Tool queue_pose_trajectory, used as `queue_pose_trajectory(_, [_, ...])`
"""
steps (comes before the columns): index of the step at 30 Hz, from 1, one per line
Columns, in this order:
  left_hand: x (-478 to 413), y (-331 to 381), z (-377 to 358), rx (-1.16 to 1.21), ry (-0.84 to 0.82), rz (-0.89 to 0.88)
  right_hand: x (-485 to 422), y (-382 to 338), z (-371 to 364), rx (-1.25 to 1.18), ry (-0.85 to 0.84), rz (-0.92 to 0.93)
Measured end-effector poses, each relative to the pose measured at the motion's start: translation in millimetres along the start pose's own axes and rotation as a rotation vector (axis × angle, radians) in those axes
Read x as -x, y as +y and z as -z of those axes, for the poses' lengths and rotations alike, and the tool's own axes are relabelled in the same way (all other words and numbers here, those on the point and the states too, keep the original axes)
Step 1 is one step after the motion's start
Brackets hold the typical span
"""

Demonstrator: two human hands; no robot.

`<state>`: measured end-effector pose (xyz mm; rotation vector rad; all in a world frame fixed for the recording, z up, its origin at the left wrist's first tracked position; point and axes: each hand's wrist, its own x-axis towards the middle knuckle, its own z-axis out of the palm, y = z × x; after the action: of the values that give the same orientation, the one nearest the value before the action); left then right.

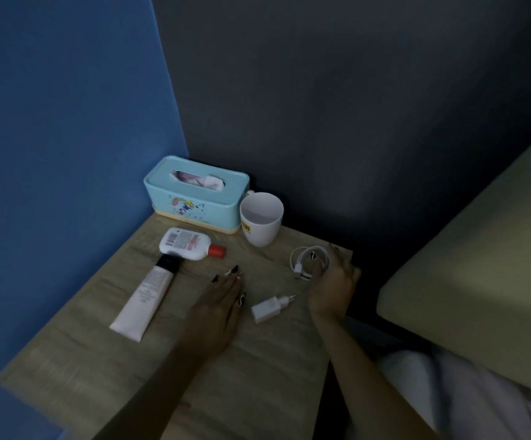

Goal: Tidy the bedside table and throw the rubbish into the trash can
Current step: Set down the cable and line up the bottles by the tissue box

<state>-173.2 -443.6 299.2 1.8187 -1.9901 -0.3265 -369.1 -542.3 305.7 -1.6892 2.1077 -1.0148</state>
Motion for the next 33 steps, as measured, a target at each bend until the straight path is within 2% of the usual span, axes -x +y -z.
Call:
queue_pose_trajectory(3, [6.1, 11.9, 4.5, 0.052, 0.085, -0.019, 6.4, -3.7, 8.7, -0.079, -0.031, 0.071])
queue_pose_trajectory(10, [4.0, 45.9, -6.7, 0.099, 0.077, -0.035, 39.4, -12.4, 28.1, -0.110, -0.063, 0.219])
queue_pose_trajectory(15, [16.5, 42.0, 7.3, 0.139, 0.136, 0.147, 74.8, 0.6, 24.7, 0.101, -0.231, 0.296])
queue_pose_trajectory(19, [23.1, 45.0, 22.7, 0.169, 0.144, 0.225, 100.0, 5.6, 18.9, 0.269, -0.344, 0.346])
queue_pose_trajectory(25, [28.3, 35.3, 10.9, 0.001, 0.080, 0.195, 105.4, 4.5, 15.9, 0.352, -0.362, 0.371])
queue_pose_trajectory(33, [42.6, 25.7, 11.1, -0.082, 0.036, 0.116, 106.7, 2.7, 18.1, 0.390, -0.310, 0.409])
